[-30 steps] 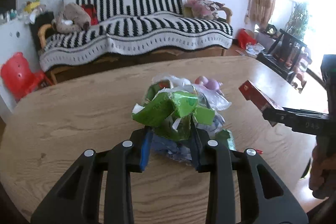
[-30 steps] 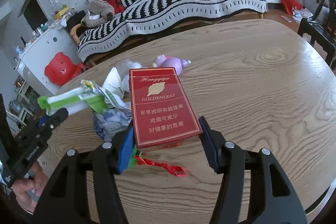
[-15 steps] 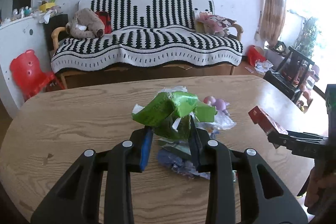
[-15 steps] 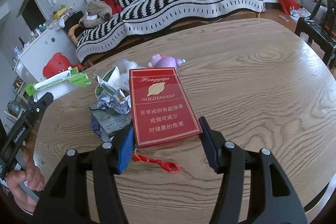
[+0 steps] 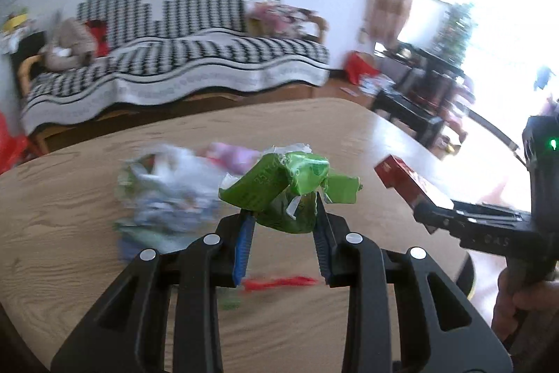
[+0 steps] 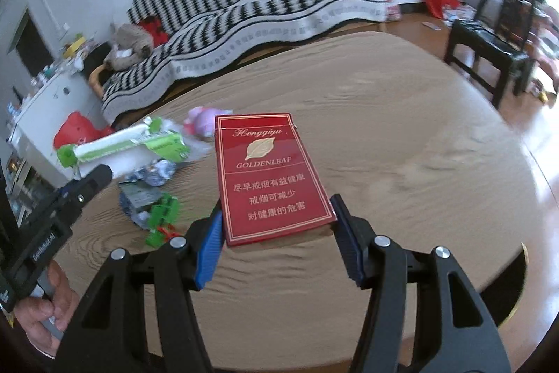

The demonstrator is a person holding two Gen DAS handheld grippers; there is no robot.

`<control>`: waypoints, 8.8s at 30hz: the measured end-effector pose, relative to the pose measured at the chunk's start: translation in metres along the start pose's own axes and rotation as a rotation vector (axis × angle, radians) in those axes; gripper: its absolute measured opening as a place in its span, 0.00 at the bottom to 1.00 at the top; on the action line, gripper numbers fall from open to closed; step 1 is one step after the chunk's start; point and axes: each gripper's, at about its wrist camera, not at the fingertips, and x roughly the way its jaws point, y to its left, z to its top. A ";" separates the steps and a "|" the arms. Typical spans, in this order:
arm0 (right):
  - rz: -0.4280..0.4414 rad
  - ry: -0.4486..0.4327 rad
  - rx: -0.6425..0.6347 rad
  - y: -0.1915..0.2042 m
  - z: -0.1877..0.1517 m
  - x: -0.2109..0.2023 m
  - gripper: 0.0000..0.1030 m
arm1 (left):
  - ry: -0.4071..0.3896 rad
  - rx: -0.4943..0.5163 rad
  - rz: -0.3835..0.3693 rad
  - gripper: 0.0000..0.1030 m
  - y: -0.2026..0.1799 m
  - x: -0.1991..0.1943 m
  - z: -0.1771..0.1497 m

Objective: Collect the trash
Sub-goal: 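Carry wrapper and box over the bin and open both tools to drop them, then grasp the blue cloth with the left tool while the right tool grasps the red ribbon, then carry cloth and ribbon to the bin and open both tools to drop them, then move both open tools back over the remaining trash on the table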

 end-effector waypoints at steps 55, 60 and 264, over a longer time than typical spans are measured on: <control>-0.304 -0.015 0.545 -0.314 -0.119 -0.124 0.75 | 0.294 0.344 -0.466 0.75 -0.345 0.114 -0.110; -0.300 -0.042 0.530 -0.304 -0.111 -0.131 0.81 | 0.267 0.343 -0.467 0.82 -0.337 0.103 -0.102; 0.153 0.157 -0.041 0.111 0.002 0.080 0.80 | 0.122 0.019 0.137 0.92 0.149 0.023 -0.027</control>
